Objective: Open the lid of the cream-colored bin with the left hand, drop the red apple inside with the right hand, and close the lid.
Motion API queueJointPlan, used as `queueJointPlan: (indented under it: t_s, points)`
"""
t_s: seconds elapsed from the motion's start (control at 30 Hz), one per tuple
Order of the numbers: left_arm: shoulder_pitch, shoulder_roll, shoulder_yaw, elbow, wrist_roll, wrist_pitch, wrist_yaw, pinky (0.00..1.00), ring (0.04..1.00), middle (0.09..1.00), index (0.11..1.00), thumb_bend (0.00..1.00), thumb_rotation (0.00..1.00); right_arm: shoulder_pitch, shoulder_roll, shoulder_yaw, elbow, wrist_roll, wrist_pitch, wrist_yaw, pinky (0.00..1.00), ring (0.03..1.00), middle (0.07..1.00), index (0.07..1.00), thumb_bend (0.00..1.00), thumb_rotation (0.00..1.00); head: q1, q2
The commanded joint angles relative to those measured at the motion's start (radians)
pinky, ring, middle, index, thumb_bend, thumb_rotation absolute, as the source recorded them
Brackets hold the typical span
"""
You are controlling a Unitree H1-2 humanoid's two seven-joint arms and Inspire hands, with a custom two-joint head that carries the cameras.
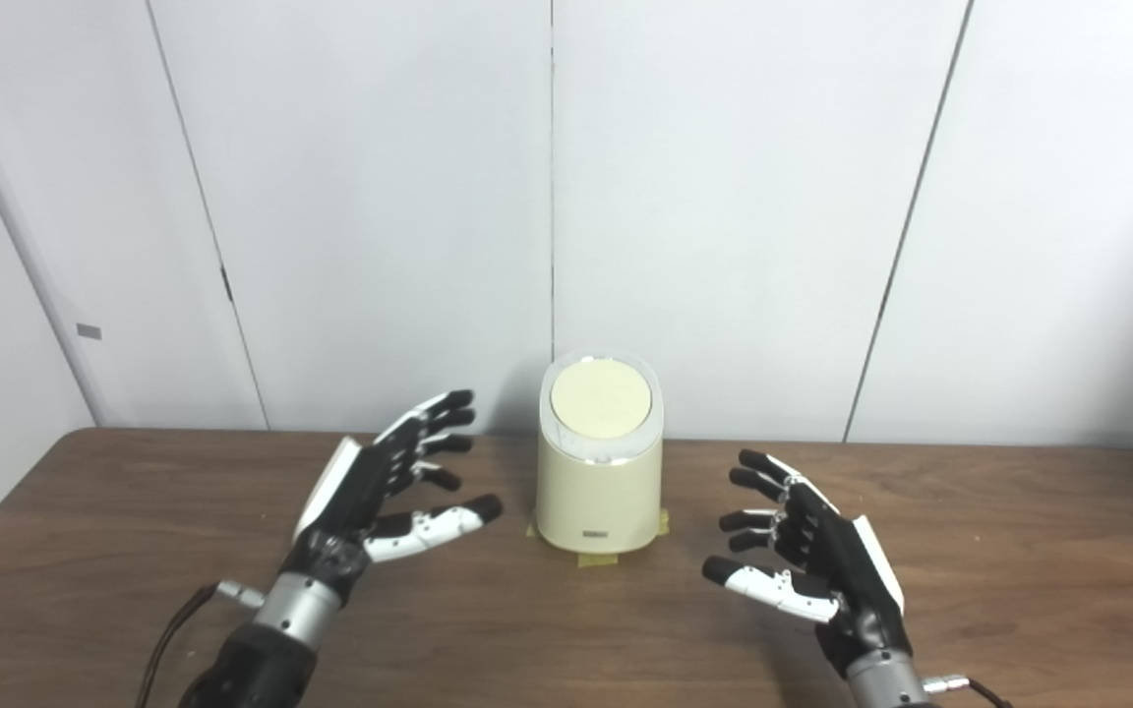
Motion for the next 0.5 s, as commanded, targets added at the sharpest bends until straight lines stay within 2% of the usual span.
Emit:
queueJointPlan:
  t_s: [0.0,0.1,0.27,0.47]
  points:
    - [0.000,0.009,0.004,0.017,-0.038,-0.061,0.016,0.63,0.720,0.800,0.863,0.81,0.30,-0.025,0.004,-0.006,-0.029,0.012,-0.038,-0.006,0.54,0.629,0.794,0.810,0.84,0.22,-0.001,0.002]
    - [0.028,0.009,0.002,0.054,-0.060,-0.099,0.021,0.60,0.678,0.769,0.842,0.81,0.28,-0.022,0.005,-0.006,-0.027,0.014,-0.046,-0.007,0.54,0.630,0.796,0.812,0.84,0.21,-0.006,0.002]
    - [0.060,0.003,-0.001,0.110,-0.072,-0.163,0.029,0.57,0.680,0.776,0.832,0.79,0.29,-0.010,0.011,-0.007,-0.042,0.011,-0.043,-0.016,0.54,0.635,0.797,0.811,0.84,0.20,-0.015,0.006]
    - [0.075,0.008,-0.013,0.137,-0.078,-0.189,0.033,0.58,0.687,0.784,0.836,0.78,0.29,-0.001,0.010,-0.010,-0.055,0.012,-0.037,-0.018,0.56,0.641,0.793,0.807,0.85,0.20,-0.022,0.011]
